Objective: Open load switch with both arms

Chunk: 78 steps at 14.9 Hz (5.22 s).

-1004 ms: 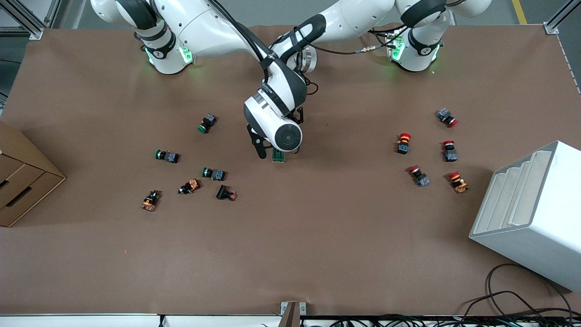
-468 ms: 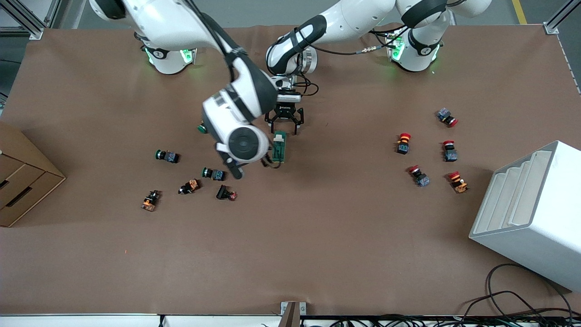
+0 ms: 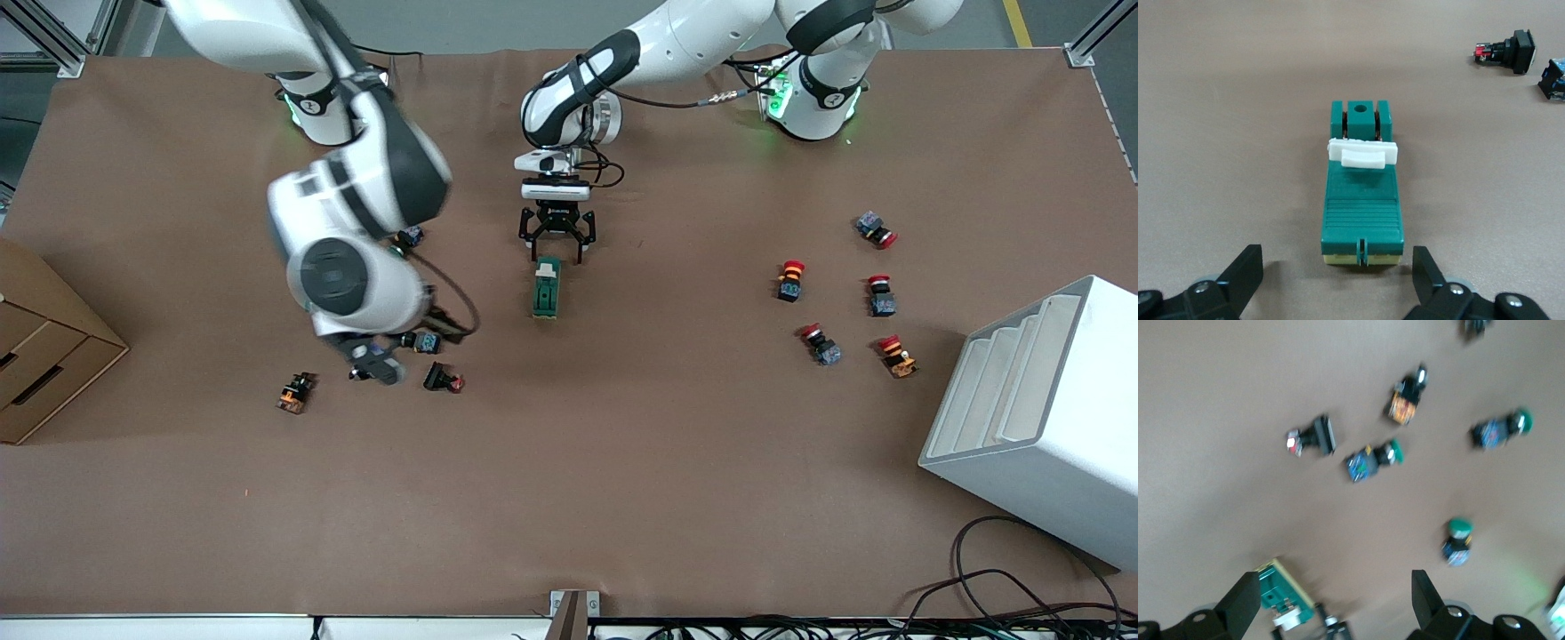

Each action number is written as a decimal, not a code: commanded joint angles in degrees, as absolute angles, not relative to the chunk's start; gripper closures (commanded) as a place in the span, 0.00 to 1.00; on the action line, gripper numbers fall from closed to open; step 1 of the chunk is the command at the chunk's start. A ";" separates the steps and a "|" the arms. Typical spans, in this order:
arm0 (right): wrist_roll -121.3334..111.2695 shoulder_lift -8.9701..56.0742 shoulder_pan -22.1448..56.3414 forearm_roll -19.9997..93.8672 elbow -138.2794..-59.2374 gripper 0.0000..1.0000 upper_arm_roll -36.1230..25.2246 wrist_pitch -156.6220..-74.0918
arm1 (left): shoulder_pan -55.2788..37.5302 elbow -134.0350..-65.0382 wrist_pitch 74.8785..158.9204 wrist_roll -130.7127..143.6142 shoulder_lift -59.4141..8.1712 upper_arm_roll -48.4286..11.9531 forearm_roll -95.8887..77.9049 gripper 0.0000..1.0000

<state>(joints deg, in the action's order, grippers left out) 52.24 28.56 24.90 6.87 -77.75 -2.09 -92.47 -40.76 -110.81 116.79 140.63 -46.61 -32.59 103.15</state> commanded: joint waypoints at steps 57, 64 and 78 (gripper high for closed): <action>-1.23 3.52 -1.32 -0.35 -84.02 0.00 -3.25 -77.70 | -1.23 -100.27 89.83 2.29 12.12 -4.39 2.99 0.00; 2.46 1.50 -1.14 1.49 -84.20 0.00 -4.48 -75.94 | -1.85 -100.81 89.30 2.37 12.83 -4.83 -1.05 0.00; 1.93 -7.12 -0.97 0.35 -91.32 0.00 -3.08 -77.61 | 0.00 -96.42 86.75 2.46 8.53 -5.71 -3.43 0.00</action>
<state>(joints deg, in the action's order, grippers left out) 1.51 -3.96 -1.26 0.88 -87.30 -3.97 -75.86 -1.00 -99.45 88.40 3.36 10.55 -4.78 -2.90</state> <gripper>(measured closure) 0.000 0.000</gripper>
